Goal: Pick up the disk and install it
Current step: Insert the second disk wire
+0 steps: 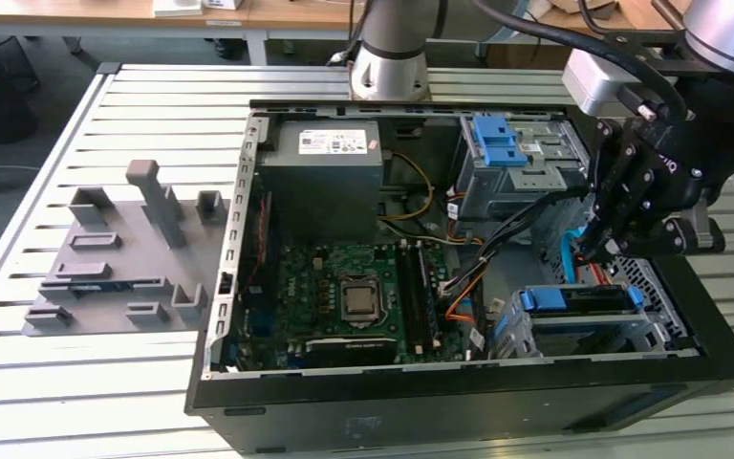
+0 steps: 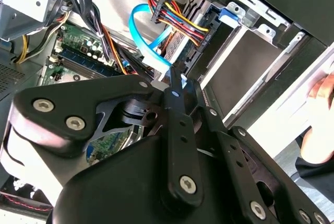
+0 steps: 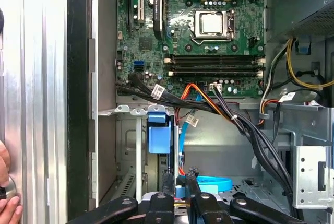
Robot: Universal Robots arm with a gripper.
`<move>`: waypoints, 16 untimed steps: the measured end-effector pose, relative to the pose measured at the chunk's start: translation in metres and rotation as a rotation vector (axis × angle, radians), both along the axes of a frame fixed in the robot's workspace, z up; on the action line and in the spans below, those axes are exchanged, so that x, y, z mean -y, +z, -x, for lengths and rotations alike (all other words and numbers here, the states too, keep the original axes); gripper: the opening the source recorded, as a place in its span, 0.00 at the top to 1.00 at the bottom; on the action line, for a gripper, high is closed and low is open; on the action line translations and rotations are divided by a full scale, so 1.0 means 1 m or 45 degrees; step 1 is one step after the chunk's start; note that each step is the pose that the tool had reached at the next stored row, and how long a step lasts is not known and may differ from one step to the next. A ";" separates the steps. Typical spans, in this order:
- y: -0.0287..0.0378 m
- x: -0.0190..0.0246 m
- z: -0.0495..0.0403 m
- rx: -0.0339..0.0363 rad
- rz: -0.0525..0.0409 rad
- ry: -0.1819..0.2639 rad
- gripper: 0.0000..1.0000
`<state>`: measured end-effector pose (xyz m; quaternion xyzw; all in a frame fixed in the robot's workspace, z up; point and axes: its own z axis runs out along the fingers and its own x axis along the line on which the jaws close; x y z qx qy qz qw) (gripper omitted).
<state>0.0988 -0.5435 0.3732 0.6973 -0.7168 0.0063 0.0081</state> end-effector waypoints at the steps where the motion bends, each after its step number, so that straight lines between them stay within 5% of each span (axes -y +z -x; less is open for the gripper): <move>1: -0.0008 -0.0003 0.0000 0.0001 0.000 0.000 0.76; 13: -0.0078 -0.0011 0.0000 0.0000 0.000 0.000 0.76; 16: -0.0087 -0.0011 -0.0001 0.0000 0.000 0.000 0.84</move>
